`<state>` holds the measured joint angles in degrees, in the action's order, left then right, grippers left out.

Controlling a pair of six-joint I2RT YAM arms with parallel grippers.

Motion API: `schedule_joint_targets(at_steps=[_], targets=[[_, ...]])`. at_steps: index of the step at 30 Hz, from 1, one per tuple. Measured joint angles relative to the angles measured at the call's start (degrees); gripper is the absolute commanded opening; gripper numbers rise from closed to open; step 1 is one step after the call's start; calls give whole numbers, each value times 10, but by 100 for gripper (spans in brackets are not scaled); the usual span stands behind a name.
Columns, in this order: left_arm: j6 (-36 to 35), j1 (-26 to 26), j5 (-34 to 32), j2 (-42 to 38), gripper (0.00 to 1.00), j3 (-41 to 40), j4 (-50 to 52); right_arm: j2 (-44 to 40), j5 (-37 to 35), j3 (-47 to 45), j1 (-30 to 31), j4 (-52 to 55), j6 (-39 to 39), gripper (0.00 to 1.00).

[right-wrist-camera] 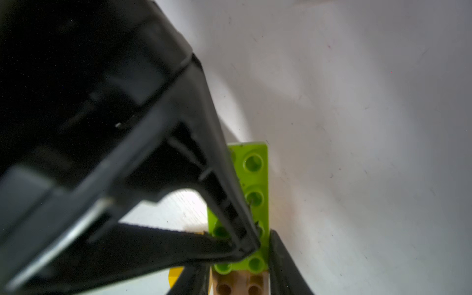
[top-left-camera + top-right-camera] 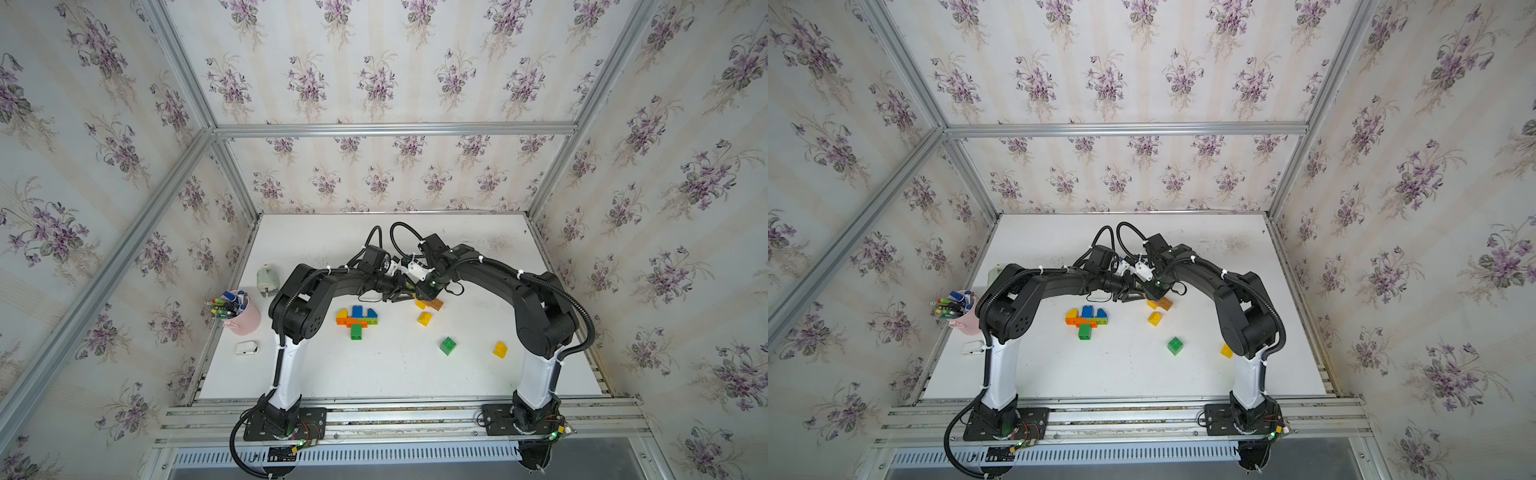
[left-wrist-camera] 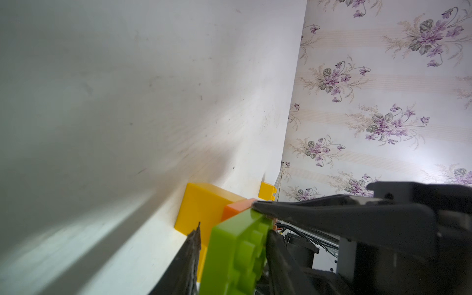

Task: Assemble a fork with lego
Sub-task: Assemble the lego brick with the lego brick.

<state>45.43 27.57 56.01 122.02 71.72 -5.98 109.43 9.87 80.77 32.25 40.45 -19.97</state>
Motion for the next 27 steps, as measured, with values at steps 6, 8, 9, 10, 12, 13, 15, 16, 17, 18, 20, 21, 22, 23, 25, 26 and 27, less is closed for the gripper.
schedule_joint_targets(at_steps=[6, 8, 9, 10, 12, 13, 15, 16, 17, 18, 20, 21, 22, 23, 25, 26, 27], targets=[[-5, 1, 5, 0, 39, -1, 3, 0, -2, 4, 1, 10, 6, 46], [-7, 1, 6, 0, 39, -1, 5, 0, -2, 4, 1, 10, 7, 48], [-7, 1, 6, 0, 39, -1, 5, -1, -2, 4, 1, 10, 7, 49], [-9, 1, 6, 0, 40, -1, 7, -2, -2, 4, 1, 10, 7, 50], [-9, 1, 7, -1, 41, -1, 10, -6, -2, 4, 1, 10, 7, 51], [-9, 1, 7, -1, 42, -1, 12, -9, -2, 4, 0, 10, 7, 51], [-9, 1, 5, -3, 44, -1, 16, -12, 0, 4, 1, 12, 8, 51], [-9, 1, 3, -4, 44, -1, 20, -15, 1, 4, 0, 13, 9, 51], [-10, 1, 3, -5, 45, -1, 24, -20, 3, 2, -1, 13, 10, 50], [-11, 1, 2, -6, 45, -1, 27, -26, 4, 1, -2, 13, 12, 49], [-12, 2, 0, -8, 45, -1, 31, -40, 5, -2, -5, 9, 19, 44], [-13, 2, 1, -8, 45, -1, 33, -46, 4, -3, -5, 2, 21, 41], [-15, 3, 1, -9, 45, -1, 36, -52, 4, -5, -5, -7, 22, 38], [-15, 3, 1, -9, 45, -1, 37, -56, 4, -8, -6, -15, 25, 35], [-15, 3, 1, -10, 45, -1, 40, -61, 3, -16, -6, -22, 33, 33], [-15, 4, 1, -11, 45, -2, 41, -62, 2, -20, -6, -25, 34, 32], [-15, 4, 1, -11, 45, -2, 42, -62, 1, -23, -6, -26, 35, 32]])
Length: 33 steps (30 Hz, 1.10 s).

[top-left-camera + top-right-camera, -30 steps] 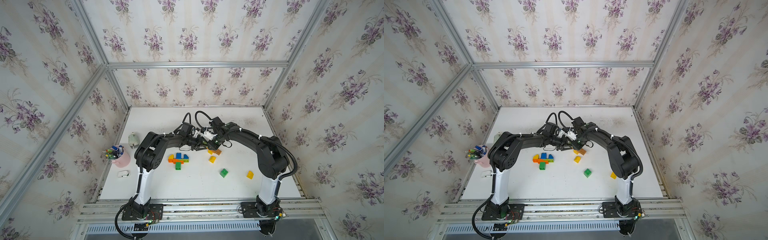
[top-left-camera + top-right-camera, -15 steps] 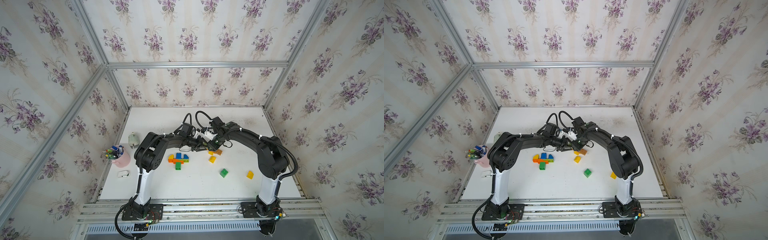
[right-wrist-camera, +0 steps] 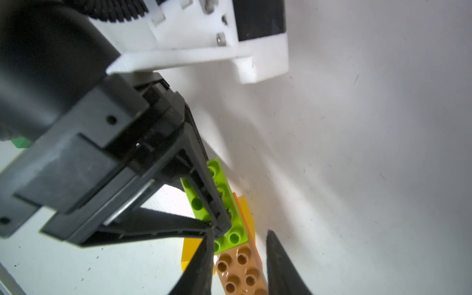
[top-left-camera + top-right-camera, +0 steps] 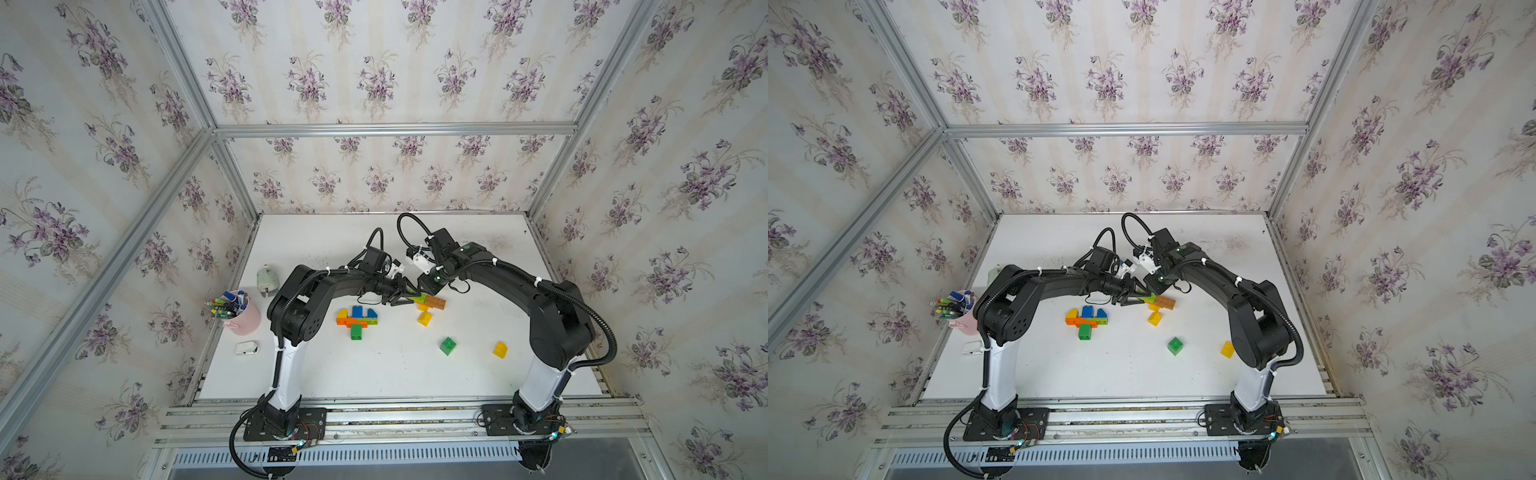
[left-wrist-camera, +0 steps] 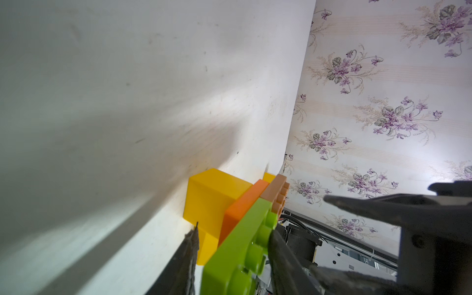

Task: Assemble a fork with lego
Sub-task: Assemble the lego brick with the lego brick.

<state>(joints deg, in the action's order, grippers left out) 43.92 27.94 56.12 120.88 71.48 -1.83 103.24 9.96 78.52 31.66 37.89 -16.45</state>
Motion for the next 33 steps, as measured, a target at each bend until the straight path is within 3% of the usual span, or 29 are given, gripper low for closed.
schedule_joint_targets(at_steps=[33], targets=[[-4, 1, -23, -22, 47, -6, 38, -16, 19, -84, -22, -73, 25, 31]])
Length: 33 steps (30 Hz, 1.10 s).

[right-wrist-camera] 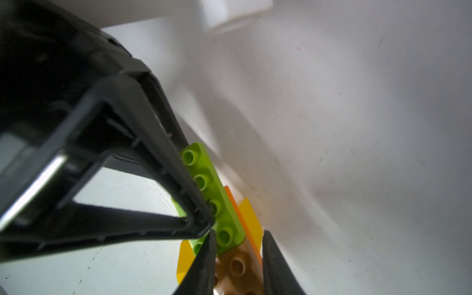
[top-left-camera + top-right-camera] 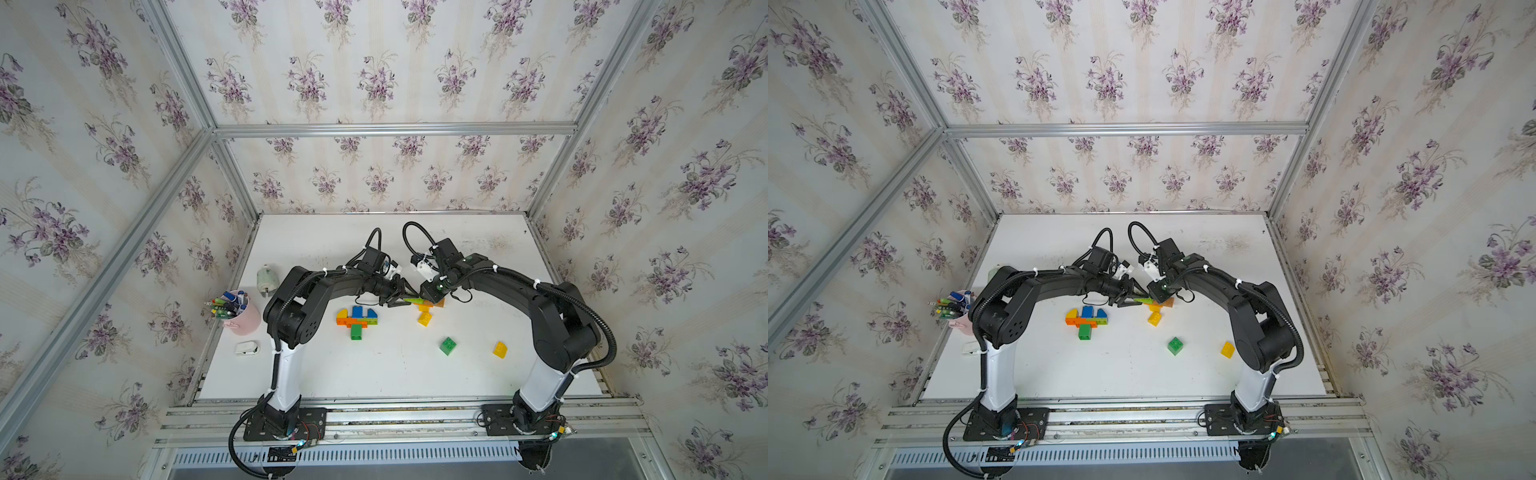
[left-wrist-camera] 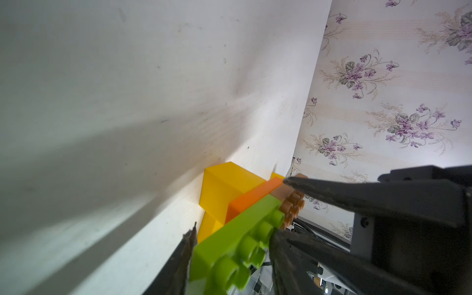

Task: Assemble a fork with lego
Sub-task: Assemble the lego brick with the lego brick.

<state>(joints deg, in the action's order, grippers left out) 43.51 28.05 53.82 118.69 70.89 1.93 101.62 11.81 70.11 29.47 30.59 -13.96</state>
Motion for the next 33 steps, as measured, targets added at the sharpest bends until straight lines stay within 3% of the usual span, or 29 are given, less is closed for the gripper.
schedule_joint_targets(at_steps=[18, 23, 33], targets=[[-3, 2, -10, -3, 52, 15, 27, -29, -5, 1, -8, 11, -2, 39], [-10, 2, -14, -10, 59, 17, 43, -48, -9, 3, -8, 12, 5, 48], [-34, -4, -28, -46, 67, 9, 73, -84, -53, -11, -6, 23, 55, 55]])
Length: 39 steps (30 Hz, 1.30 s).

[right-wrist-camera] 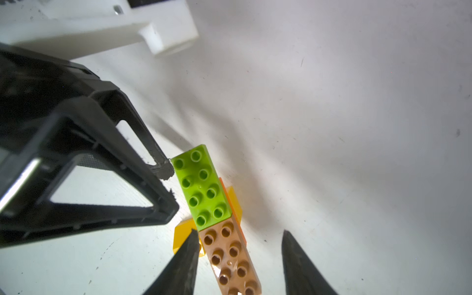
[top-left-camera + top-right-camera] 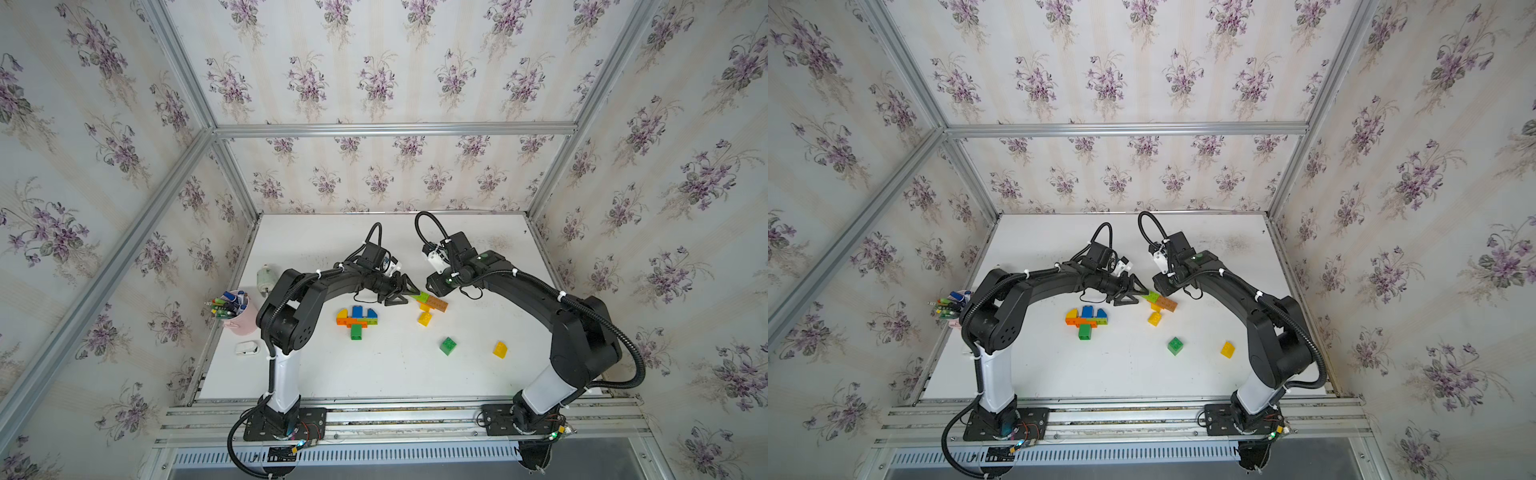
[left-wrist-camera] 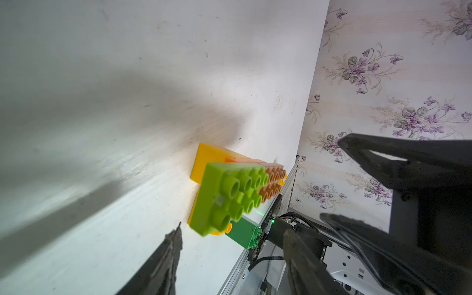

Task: Assemble a fork with lego
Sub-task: Assemble the lego brick with the lego brick, then pick up the lego brick from the center of the board.

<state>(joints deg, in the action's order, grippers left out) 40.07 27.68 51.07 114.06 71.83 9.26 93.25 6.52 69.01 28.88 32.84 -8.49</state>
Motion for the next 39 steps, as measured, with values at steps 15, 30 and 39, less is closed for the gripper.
schedule_joint_targets(at_steps=[15, 30, 39], targets=[[-53, -16, -37, -75, 70, -52, 41, -132, -16, -67, 45, 91, 129, 68], [-79, -18, -45, -97, 70, -78, 51, -169, -14, -223, 128, 71, 264, 70], [-79, -19, -43, -88, 70, -77, 49, -137, -22, -232, 129, 54, 269, 65]])
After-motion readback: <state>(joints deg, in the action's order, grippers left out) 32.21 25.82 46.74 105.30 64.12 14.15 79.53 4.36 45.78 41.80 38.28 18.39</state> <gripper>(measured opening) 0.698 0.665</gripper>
